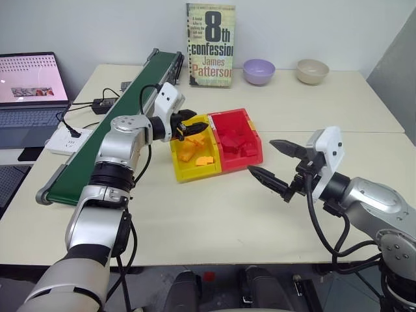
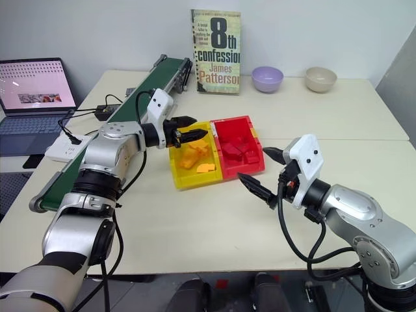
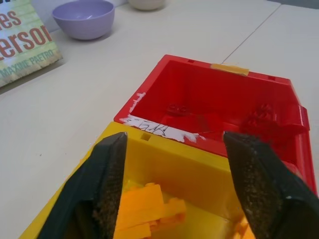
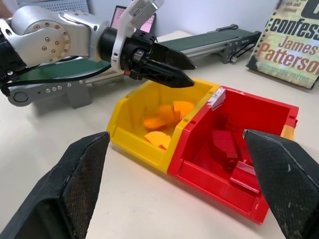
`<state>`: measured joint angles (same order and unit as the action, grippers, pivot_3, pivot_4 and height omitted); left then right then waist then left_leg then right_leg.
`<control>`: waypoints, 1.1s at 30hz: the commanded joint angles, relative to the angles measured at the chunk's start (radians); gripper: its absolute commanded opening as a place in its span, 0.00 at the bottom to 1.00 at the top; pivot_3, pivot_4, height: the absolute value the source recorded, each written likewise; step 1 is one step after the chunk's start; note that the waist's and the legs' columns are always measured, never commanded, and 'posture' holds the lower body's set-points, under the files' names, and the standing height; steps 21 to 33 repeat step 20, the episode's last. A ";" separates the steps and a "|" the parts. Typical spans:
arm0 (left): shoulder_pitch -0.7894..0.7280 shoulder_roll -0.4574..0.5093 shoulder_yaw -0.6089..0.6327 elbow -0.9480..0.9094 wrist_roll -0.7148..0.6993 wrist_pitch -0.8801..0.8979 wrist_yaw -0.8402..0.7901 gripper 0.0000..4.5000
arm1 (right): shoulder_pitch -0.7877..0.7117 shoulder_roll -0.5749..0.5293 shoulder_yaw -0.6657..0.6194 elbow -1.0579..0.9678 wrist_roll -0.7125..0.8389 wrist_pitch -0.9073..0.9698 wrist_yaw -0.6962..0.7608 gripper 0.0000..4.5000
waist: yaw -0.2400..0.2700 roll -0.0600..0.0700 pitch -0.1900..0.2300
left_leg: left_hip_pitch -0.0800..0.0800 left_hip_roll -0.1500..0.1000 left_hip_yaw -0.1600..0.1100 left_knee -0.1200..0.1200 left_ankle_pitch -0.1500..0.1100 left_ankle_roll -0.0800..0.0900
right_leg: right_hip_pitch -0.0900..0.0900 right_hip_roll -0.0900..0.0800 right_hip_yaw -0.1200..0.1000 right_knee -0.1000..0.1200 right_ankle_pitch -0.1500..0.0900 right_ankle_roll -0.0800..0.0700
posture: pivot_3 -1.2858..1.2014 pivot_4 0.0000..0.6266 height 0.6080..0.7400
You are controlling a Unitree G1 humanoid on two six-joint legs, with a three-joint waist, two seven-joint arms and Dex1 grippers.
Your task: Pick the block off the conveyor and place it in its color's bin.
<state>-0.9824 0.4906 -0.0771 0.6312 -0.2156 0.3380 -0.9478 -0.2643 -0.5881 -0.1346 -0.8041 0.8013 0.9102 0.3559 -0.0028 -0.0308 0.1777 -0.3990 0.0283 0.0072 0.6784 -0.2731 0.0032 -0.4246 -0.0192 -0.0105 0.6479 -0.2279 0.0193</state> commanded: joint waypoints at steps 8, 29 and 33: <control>0.009 0.073 0.066 -0.126 -0.038 0.048 -0.053 1.00 | -0.050 -0.036 -0.014 0.002 0.034 -0.006 0.002 1.00 | -0.002 0.000 0.000 | 0.000 0.000 0.001 0.001 0.000 0.000 | 0.000 -0.001 0.000 0.000 0.000 0.000 | 0.52 0.24 1.00; 0.227 0.418 0.064 -0.434 -0.050 0.141 -0.301 1.00 | -0.146 -0.149 0.014 0.170 -0.010 -0.053 0.186 1.00 | -0.002 0.001 0.001 | 0.001 0.001 0.001 0.000 0.000 0.000 | 0.000 0.000 0.000 0.001 0.000 0.000 | 0.52 0.24 1.00; 0.227 0.418 0.064 -0.434 -0.050 0.141 -0.301 1.00 | -0.146 -0.149 0.014 0.170 -0.010 -0.053 0.186 1.00 | -0.002 0.001 0.001 | 0.001 0.001 0.001 0.000 0.000 0.000 | 0.000 0.000 0.000 0.001 0.000 0.000 | 0.52 0.24 1.00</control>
